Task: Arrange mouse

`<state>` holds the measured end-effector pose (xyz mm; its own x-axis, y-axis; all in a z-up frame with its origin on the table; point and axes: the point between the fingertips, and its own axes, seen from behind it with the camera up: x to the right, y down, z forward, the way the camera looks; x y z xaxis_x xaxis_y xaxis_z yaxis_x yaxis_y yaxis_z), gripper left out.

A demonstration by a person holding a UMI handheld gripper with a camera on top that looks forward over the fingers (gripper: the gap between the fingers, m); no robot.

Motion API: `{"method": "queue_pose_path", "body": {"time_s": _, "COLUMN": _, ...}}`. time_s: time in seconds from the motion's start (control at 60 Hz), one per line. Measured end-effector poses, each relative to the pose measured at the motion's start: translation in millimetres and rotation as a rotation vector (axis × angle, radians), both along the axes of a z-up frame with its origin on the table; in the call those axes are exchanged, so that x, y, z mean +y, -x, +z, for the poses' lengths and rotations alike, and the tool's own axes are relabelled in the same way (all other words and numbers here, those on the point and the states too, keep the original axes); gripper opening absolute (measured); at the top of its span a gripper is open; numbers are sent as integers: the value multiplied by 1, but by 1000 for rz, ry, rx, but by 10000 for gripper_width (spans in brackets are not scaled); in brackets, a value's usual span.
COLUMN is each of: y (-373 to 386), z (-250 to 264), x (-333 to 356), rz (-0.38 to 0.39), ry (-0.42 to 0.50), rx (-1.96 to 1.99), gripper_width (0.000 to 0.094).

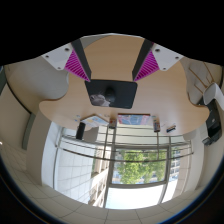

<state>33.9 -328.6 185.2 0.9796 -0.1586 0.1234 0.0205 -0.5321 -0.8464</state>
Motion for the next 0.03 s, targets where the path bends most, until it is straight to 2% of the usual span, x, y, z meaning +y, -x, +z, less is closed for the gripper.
{"method": "queue_pose_path", "body": {"time_s": 0.033, "y": 0, "z": 1, "x": -1, "rz": 1, "ry": -1, "rx": 1, "gripper_width": 841}}
